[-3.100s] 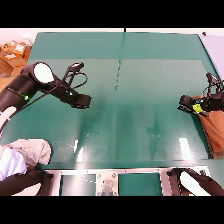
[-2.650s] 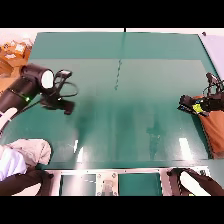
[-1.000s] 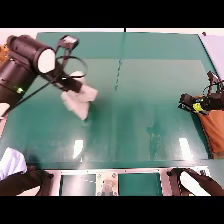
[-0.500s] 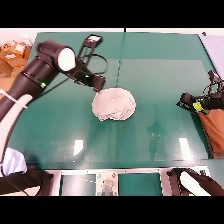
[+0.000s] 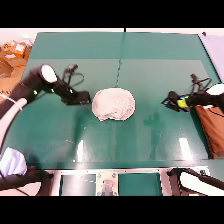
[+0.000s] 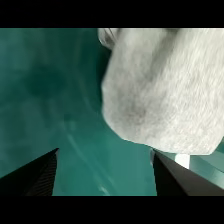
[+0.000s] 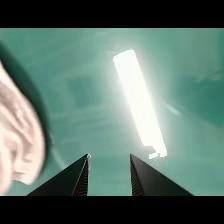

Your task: Fold the shirts.

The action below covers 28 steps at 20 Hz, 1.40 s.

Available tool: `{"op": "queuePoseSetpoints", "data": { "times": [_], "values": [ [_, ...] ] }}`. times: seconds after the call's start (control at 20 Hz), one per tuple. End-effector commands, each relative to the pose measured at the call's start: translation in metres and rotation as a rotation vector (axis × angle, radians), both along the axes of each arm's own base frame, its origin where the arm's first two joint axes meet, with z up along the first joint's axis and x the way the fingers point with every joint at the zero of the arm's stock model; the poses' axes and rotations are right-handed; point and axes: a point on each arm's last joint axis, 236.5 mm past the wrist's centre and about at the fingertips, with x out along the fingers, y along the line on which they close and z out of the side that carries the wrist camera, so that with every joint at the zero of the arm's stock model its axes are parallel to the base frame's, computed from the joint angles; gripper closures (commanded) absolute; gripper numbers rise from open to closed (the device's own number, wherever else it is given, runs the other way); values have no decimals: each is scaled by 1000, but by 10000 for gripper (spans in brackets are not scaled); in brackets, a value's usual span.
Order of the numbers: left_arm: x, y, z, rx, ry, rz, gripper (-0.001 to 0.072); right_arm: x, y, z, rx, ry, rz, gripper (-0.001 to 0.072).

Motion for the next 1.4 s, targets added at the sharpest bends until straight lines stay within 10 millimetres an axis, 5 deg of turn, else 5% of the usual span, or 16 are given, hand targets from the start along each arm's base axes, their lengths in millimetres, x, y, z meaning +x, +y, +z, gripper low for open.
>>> {"op": "queuePoseSetpoints", "data": {
  "times": [0.0,0.25,0.45,0.55,0.6,0.7,0.8,0.95,1.05,1.2,1.35],
  "values": [
    [-32,-31,-46,-145,77,66,64,20,52,-30,135,0,52,400],
    [-29,-72,-77,-185,37,111,70,39,121,-55,222,-3,143,403],
    [-25,-75,-75,-197,28,101,393,49,158,-70,226,12,216,429],
    [-25,-79,-68,-203,6,40,690,55,170,-69,234,2,237,597],
    [-25,-80,-64,-200,1,13,689,59,173,-63,233,-17,247,699],
    [-25,-76,-54,-147,-13,-81,690,75,173,-41,237,-80,276,700],
    [-21,-63,-39,-50,-28,-159,690,96,161,2,249,-166,282,701],
    [8,-27,26,145,-190,-247,690,118,128,100,238,-368,260,701],
    [35,-5,103,239,-390,-242,689,116,105,178,213,-525,254,701],
    [56,26,240,323,-719,-177,689,88,82,286,155,-753,239,701],
    [44,53,328,384,-905,-147,689,43,69,361,89,-933,223,701]
  ]
}}
